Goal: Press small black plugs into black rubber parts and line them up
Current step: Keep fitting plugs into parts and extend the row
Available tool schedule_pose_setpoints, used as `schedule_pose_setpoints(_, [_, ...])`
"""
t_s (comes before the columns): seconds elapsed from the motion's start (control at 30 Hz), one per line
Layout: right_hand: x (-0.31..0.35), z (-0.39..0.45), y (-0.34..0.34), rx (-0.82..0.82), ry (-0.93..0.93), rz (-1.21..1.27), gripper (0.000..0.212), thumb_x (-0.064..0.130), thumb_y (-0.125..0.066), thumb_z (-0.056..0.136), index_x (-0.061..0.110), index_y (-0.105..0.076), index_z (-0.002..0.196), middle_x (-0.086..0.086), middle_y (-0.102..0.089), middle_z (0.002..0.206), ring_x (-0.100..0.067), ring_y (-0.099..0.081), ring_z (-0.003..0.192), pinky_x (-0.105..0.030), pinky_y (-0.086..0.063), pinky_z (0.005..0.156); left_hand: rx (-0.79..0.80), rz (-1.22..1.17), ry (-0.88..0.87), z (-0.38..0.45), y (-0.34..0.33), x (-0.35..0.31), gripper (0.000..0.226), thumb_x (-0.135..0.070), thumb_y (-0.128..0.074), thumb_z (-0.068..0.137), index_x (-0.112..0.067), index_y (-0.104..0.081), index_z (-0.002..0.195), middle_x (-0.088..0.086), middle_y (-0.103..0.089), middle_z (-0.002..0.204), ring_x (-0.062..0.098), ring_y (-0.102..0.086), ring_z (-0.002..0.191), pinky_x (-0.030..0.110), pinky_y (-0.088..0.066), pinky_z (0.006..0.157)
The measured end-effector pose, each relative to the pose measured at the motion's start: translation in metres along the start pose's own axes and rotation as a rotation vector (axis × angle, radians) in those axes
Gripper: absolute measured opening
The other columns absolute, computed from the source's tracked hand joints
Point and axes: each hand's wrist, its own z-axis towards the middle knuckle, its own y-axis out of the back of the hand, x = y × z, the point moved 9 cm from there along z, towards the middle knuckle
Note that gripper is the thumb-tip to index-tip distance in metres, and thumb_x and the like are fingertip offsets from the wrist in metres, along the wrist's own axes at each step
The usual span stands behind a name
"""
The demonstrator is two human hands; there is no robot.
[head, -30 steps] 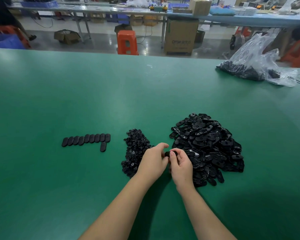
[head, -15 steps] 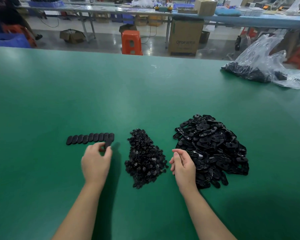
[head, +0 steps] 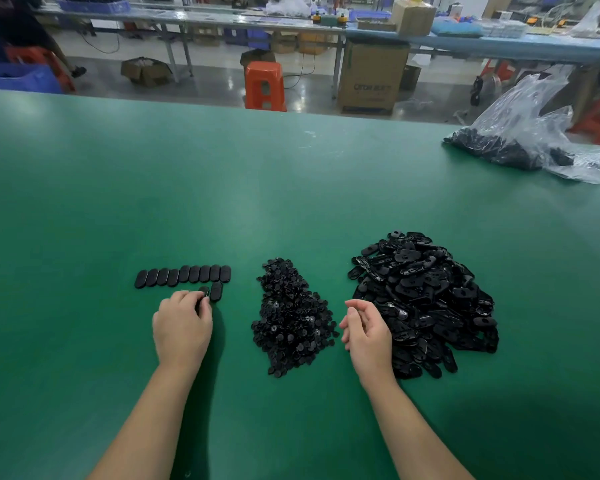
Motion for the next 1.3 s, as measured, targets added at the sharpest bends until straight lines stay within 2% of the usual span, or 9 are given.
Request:
schedule_pose_setpoints(0.17, [0.000,0.000,0.000,0.004,-0.005,0.002,0.016,0.015,-0.050,0.104,0.023,-0.063,0.105,0.002,-0.064,0.073,-0.007,-0.053,0.057,-0.026,-0.046,0.055,-0.006,0.090,-0.088,-0.003,-0.004,-0.019,0.016,-0.014,-0.067,0.091,-0.007,-0.077,0.102,0.010,-0.073,0.105,0.036,-0.060,0.090,0.043,-0.046,0.076])
schedule_pose_setpoints(0.6, [-0.002,0.001,-0.002,0.022,0.000,0.004,0.016,0.014,-0.050,0.104,0.024,-0.064,0.105,0.005,-0.064,0.070,-0.005,-0.052,0.054,-0.021,-0.043,0.050,0.033,0.155,-0.091,-0.001,-0.013,-0.023,0.023,-0.024,-0.064,0.095,-0.012,-0.076,0.110,0.006,-0.071,0.116,0.032,-0.061,0.099,0.042,-0.043,0.080])
schedule_pose_setpoints(1.03, [-0.002,0.001,-0.002,0.022,0.020,-0.027,0.017,0.018,-0.051,0.104,0.028,-0.064,0.101,0.006,-0.067,0.072,-0.005,-0.054,0.055,-0.022,-0.043,0.050,0.049,0.117,-0.099,-0.003,-0.017,-0.030,0.026,-0.023,-0.064,0.095,-0.010,-0.074,0.115,0.007,-0.069,0.124,0.032,-0.062,0.106,0.045,-0.041,0.086])
schedule_pose_setpoints(1.17, [-0.003,0.001,-0.003,0.016,0.023,-0.036,0.017,0.019,-0.052,0.104,0.029,-0.065,0.099,0.006,-0.068,0.073,-0.005,-0.054,0.055,-0.021,-0.043,0.049,0.027,-0.010,-0.190,-0.006,-0.013,-0.059,0.022,-0.014,-0.066,0.092,-0.006,-0.075,0.111,0.009,-0.071,0.115,0.030,-0.063,0.106,0.044,-0.045,0.089])
schedule_pose_setpoints(1.3, [-0.005,0.002,-0.001,-0.004,0.032,-0.057,0.018,0.018,-0.053,0.103,0.030,-0.064,0.096,0.007,-0.068,0.075,-0.005,-0.052,0.053,-0.022,-0.041,0.048,0.101,-0.130,-0.351,-0.015,-0.016,-0.125,0.016,-0.017,-0.066,0.092,-0.013,-0.076,0.104,0.002,-0.072,0.099,0.024,-0.065,0.092,0.038,-0.049,0.085])
